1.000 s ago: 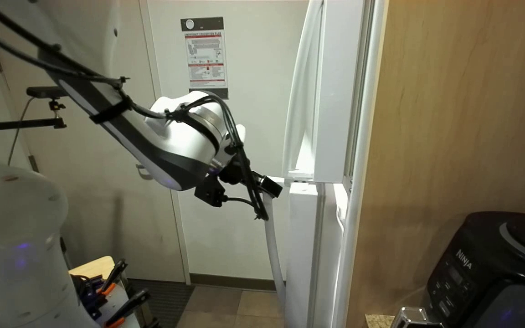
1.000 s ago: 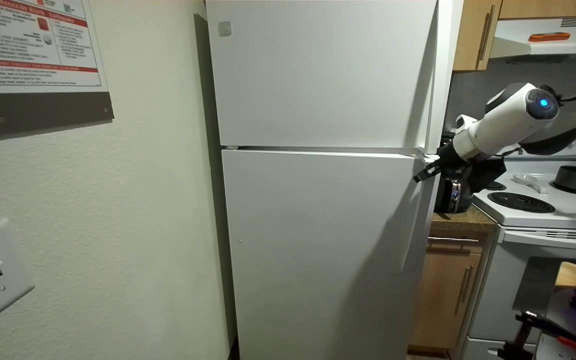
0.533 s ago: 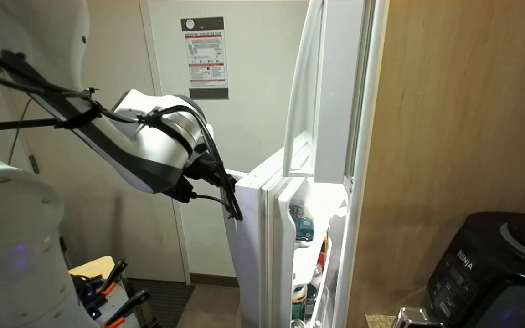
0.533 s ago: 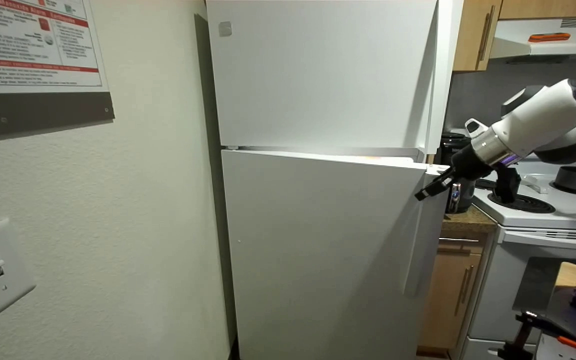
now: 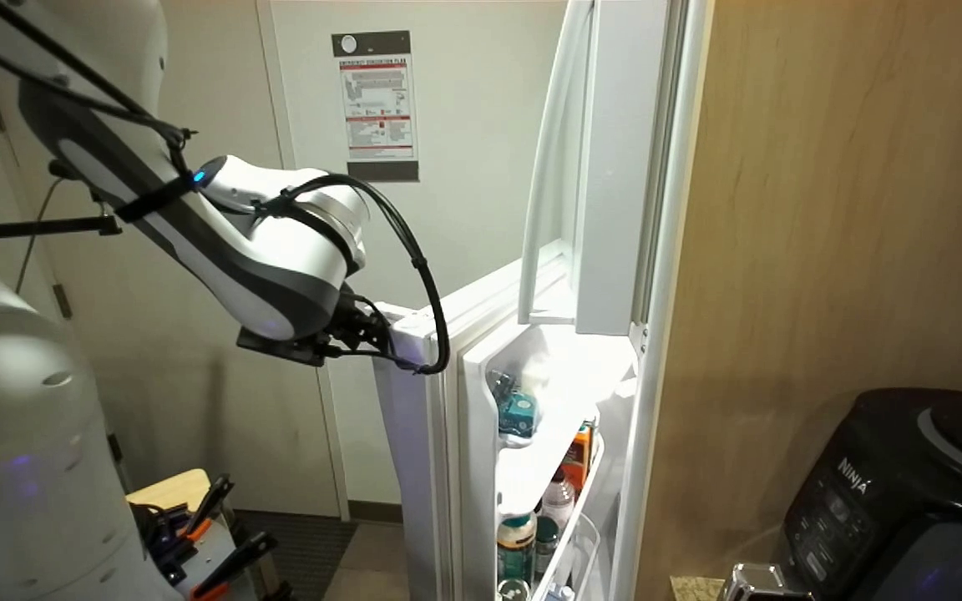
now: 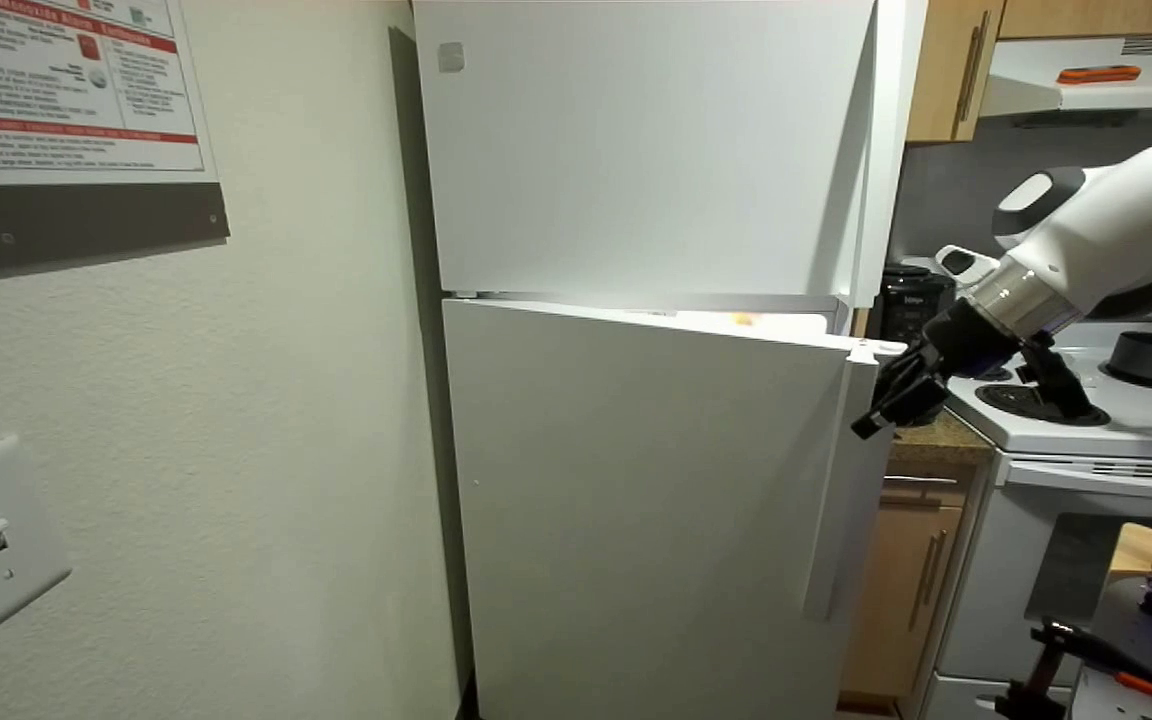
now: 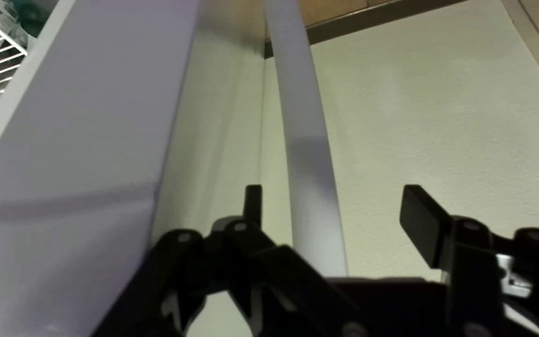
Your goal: Open the fridge
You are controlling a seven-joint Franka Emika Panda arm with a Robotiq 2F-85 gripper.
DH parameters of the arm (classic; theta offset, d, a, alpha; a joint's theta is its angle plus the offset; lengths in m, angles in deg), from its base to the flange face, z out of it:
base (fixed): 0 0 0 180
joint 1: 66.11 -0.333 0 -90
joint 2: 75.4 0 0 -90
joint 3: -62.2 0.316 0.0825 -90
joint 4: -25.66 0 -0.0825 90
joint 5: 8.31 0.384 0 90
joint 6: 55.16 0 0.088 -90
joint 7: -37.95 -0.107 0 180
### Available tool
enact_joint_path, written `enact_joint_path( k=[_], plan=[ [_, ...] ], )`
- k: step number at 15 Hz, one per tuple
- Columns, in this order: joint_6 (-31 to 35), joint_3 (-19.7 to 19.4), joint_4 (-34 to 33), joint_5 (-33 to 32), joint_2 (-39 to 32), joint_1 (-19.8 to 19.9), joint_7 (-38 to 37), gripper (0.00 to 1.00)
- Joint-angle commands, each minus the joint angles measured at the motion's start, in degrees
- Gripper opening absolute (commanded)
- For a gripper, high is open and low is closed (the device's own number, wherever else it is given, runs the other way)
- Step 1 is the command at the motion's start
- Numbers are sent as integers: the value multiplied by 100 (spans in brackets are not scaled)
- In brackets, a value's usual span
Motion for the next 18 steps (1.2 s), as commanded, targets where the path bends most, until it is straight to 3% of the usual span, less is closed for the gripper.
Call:
enact_joint_path(
  k=[1, 3, 4, 5, 10, 11, 12, 14, 18],
  plan=[
    [509, 615, -6, -672, 68, 666, -547, 100],
    [839, 937, -29, -1060, 147, 1037, -830, 100],
    [875, 952, -48, -1268, 140, 991, -1034, 100],
    [661, 732, -67, -1503, 28, 598, -1304, 100],
    [632, 805, -71, -2512, -35, 624, -2137, 100],
    [630, 1016, -71, -2161, -68, 965, -1744, 100],
    [621, 1102, -73, -2184, 20, 1102, -1773, 100],
    [592, 1477, -104, -2173, 497, 1751, -1521, 100],
    [23, 1811, -248, -2173, 481, 2715, -1348, 100]
  ],
)
